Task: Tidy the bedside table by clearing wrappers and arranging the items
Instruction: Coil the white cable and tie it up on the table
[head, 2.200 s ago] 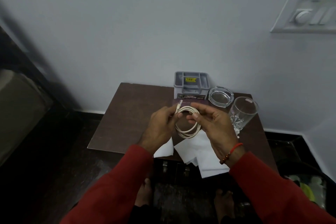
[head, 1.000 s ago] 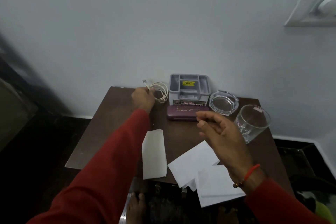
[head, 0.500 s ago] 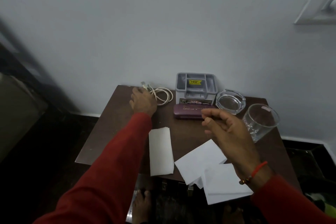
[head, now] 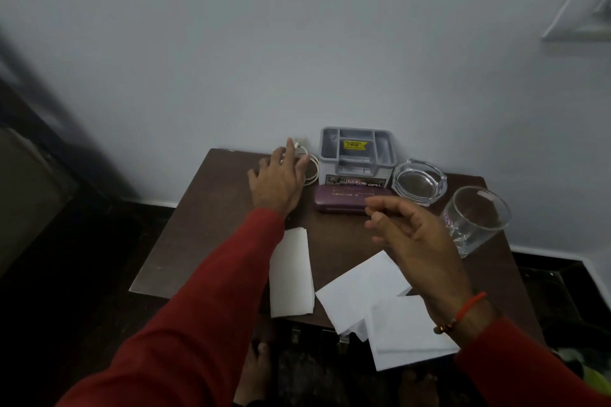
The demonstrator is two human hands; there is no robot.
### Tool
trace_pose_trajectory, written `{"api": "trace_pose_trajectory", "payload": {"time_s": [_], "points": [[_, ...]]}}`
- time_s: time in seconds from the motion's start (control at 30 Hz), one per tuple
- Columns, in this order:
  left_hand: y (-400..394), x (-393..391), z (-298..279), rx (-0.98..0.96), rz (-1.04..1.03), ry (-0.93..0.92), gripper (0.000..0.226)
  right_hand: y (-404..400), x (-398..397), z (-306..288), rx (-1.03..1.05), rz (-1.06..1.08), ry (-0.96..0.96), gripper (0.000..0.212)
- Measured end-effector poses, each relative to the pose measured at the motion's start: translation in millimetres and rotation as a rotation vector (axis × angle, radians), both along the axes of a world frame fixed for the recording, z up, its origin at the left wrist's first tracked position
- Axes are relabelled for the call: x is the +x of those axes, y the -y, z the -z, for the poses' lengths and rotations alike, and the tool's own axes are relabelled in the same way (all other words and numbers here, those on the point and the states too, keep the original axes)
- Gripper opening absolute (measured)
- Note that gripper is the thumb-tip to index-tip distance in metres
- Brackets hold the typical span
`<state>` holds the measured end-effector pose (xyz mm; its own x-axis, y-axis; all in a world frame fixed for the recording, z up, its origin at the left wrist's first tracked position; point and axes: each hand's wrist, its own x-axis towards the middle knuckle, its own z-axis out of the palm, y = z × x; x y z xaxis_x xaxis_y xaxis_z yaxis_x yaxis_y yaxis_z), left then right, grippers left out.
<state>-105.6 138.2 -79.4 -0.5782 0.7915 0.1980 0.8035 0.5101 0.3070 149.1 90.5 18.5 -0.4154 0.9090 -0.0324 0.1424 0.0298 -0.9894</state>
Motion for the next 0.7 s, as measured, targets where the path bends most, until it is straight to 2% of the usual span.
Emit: {"api": "trace_pose_trajectory", "payload": {"time_s": [0.17, 0.23, 0.33, 0.7], "points": [[-4.7, -0.2, 10.6, -0.198, 0.059, -0.005, 0.070, -0.6, 0.6, 2.3, 0.008, 0.002, 0.014, 0.024], [-7.0, -1.0, 10.5, -0.189, 0.050, 0.052, 0.070, -0.2, -0.6, 2.7, 0.012, -0.001, 0.019, 0.025], [-9.3, -2.7, 4.7, -0.122, 0.022, 0.144, 0.057, 0.5, -2.3, 3.4, 0.010, 0.000, 0.025, 0.026], [-10.3, -6.0, 5.6, -0.104, -0.016, 0.040, 0.048, 1.4, -5.6, 7.3, 0.018, 0.005, 0.056, 0.024]]}}
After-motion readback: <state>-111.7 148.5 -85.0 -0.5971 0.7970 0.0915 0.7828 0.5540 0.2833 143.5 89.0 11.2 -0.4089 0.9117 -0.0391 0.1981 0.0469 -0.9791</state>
